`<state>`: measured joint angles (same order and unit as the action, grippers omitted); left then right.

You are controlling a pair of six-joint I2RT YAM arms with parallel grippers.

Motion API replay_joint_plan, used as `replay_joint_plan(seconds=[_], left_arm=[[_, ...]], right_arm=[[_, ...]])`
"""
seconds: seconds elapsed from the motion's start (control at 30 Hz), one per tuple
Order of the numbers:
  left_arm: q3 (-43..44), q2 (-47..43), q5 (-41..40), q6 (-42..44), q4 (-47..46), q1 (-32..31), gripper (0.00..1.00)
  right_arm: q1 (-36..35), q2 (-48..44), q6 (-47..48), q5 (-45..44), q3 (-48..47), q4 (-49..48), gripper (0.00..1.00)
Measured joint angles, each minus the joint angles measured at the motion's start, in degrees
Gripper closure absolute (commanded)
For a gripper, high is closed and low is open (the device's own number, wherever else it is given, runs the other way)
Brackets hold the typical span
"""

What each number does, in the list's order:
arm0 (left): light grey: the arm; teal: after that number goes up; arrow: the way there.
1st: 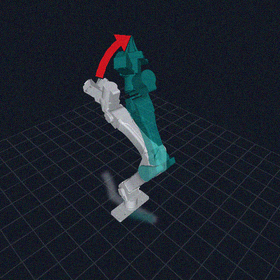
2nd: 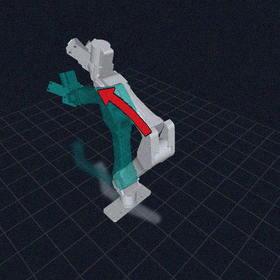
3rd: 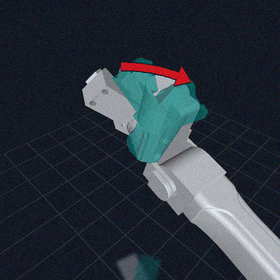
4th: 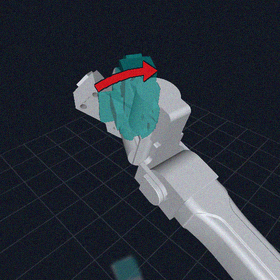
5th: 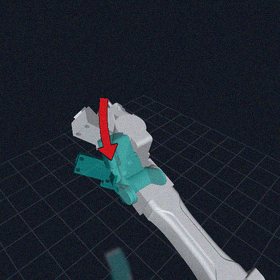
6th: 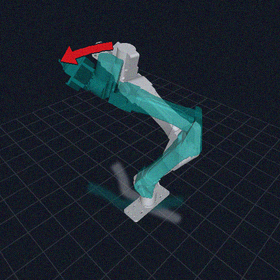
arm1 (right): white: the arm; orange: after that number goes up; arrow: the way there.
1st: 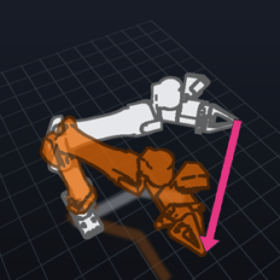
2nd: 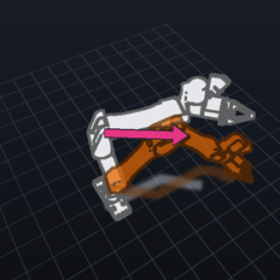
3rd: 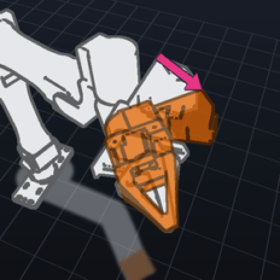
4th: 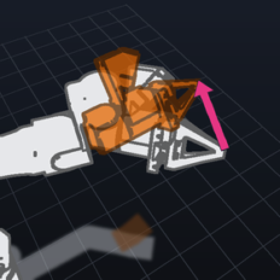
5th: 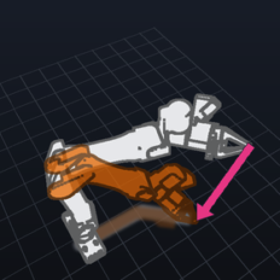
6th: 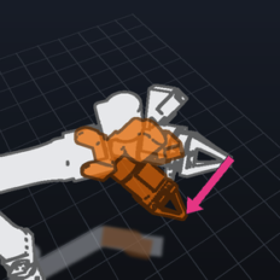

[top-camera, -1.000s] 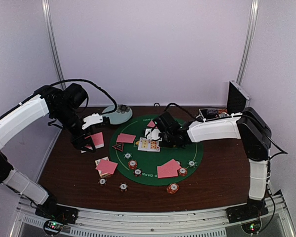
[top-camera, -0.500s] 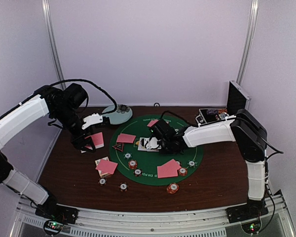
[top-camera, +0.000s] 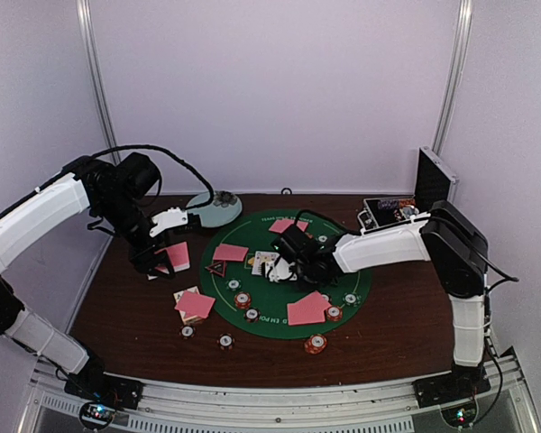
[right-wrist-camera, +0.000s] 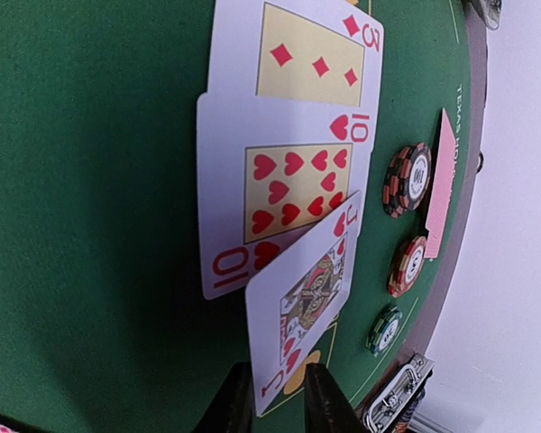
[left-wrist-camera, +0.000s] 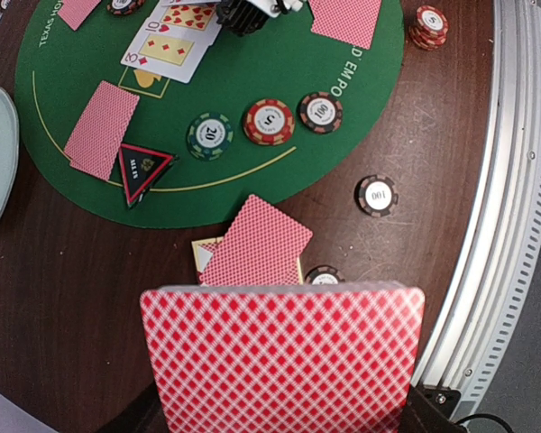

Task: Distribute texas hold em gaming equipment

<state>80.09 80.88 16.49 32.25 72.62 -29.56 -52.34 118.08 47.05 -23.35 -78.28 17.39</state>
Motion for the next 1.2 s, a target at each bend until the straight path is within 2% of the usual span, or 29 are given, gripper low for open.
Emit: replay_joint_plan(seconds=[0.07, 0.17, 0.2, 0.27, 0.33, 0.5, 0.6, 0.83, 1.0, 1.2], left_arm=[[0.0, 0.0, -0.02, 0.0, 0.0, 0.0, 1.0], [0.0, 0.0, -0.02, 0.0, 0.0, 0.0, 1.0], [0.0, 0.0, -0.02, 0.0, 0.0, 0.0, 1.0], [0.0, -0.02, 0.0, 0.0, 0.0, 0.0, 1.0], [0.0, -0.11, 0.07, 0.02, 0.07, 0.0, 1.0], [0.0, -0.22, 0.44, 0.02, 0.85, 0.0, 1.0], [0.0, -0.24, 0.44, 0.02, 0.94, 0.0, 1.0], [0.0, -0.57, 0.31, 0.02, 0.98, 0.0, 1.0], [0.0, -0.74, 0.2, 0.02, 0.98, 0.0, 1.0], [0.0, -0.76, 0.09, 0.0, 0.98, 0.0, 1.0]], right_arm=[[0.0, -0.26, -0.68, 0.04, 0.02, 0.22, 0.67], [0.0, -1.2, -1.44, 0.24, 0.02, 0.74, 0.5], [0.0, -1.57, -1.81, 0.28, 0.02, 1.01, 0.42], [0.0, -2.62, -1.95, 0.44, 0.02, 1.42, 0.12], [0.0, -3.8, -2.54, 0.37, 0.0, 1.68, 0.01], [0.11, -6.01, -4.57, -1.14, -0.9, 1.57, 0.0], [0.57, -6.36, -8.81, -2.43, -4.09, 1.64, 0.01], [5.77, -7.34, -25.88, 1.22, -21.53, 9.77, 0.0], [12.13, -7.34, -39.93, 11.52, -34.21, 18.91, 0.01], [17.4, -12.44, -54.51, 26.45, -29.38, 17.68, 0.01]])
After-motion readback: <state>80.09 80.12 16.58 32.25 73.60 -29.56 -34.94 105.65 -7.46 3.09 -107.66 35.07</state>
